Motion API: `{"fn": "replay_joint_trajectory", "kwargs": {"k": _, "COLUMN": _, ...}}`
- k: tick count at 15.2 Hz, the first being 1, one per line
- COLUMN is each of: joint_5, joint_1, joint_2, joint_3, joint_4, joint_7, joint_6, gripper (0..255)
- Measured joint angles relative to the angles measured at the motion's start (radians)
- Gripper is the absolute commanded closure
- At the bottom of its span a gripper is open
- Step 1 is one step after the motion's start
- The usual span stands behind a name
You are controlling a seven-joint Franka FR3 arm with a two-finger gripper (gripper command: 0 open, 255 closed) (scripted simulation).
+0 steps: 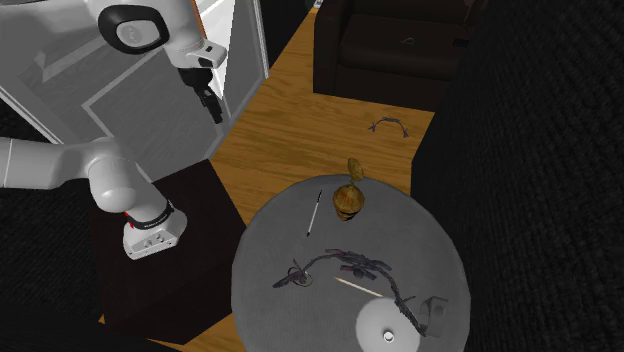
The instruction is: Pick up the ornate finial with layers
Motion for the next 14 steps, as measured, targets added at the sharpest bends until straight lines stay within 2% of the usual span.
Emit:
{"fn": "replay_joint_trajectory", "kwargs": {"k": 3, "joint_5": -0.014, "joint_1": -0.008, "joint_2": 0.031, "joint_3": -0.021, "joint_4": 0.022, "joint_7": -0.022, "joint_6": 0.005, "gripper": 0}}
{"fn": "replay_joint_trajectory", "kwargs": {"k": 8, "joint_5": -0.062, "joint_1": -0.035, "joint_2": 0.162, "joint_3": -0.103, "joint_4": 0.119, "joint_7": -0.112, "joint_6": 0.028, "gripper": 0}}
{"fn": "replay_joint_trajectory", "kwargs": {"k": 14, "joint_5": -0.095, "joint_1": -0.059, "joint_2": 0.356, "joint_3": -0.208, "joint_4": 0.288, "joint_7": -0.235, "joint_6": 0.044, "gripper": 0}}
